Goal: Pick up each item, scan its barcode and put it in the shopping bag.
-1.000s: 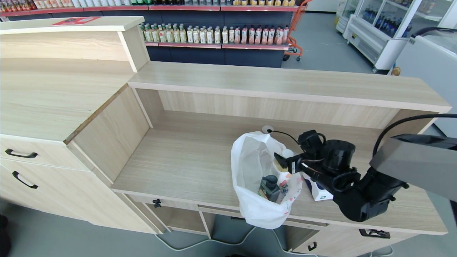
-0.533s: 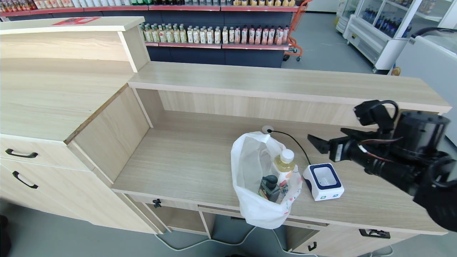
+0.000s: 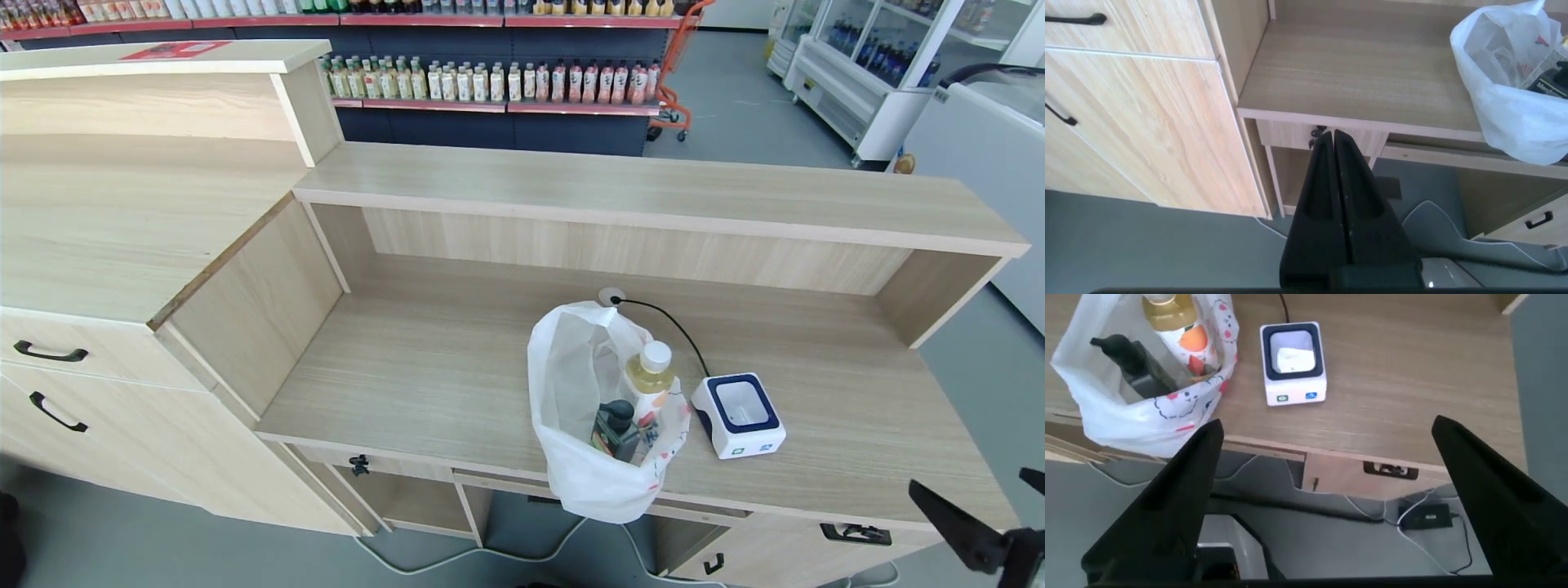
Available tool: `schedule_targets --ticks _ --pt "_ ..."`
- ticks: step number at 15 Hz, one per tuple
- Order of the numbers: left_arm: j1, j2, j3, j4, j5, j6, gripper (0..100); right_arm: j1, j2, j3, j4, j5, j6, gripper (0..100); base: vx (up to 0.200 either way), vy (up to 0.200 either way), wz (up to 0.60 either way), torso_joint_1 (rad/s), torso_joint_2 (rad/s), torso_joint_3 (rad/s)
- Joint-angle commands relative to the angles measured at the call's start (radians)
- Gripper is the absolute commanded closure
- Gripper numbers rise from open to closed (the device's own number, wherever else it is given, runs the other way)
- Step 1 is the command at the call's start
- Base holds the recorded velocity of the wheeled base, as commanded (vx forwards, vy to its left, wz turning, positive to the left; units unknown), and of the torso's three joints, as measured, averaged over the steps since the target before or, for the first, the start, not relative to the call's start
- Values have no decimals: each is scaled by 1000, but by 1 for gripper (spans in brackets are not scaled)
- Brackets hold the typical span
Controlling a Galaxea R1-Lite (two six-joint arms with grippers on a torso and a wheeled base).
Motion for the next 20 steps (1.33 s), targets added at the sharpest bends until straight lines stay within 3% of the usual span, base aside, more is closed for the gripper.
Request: schedule_targets --ticks 1,5,11,14,20 --pt "0 0 0 1 0 0 100 -64 -451 43 286 2 25 0 0 0 0 0 0 0" --pt "0 0 -1 1 0 0 100 -106 -692 43 506 19 36 0 0 0 0 0 0 0" --pt "0 1 0 1 0 0 100 -81 -797 43 509 40 33 0 0 0 0 0 0 0" --pt "0 1 0 1 0 0 100 -130 -826 43 509 42 33 0 0 0 0 0 0 0" --pt "0 0 -1 -1 0 0 100 -138 -882 43 512 39 36 0 0 0 0 0 0 0"
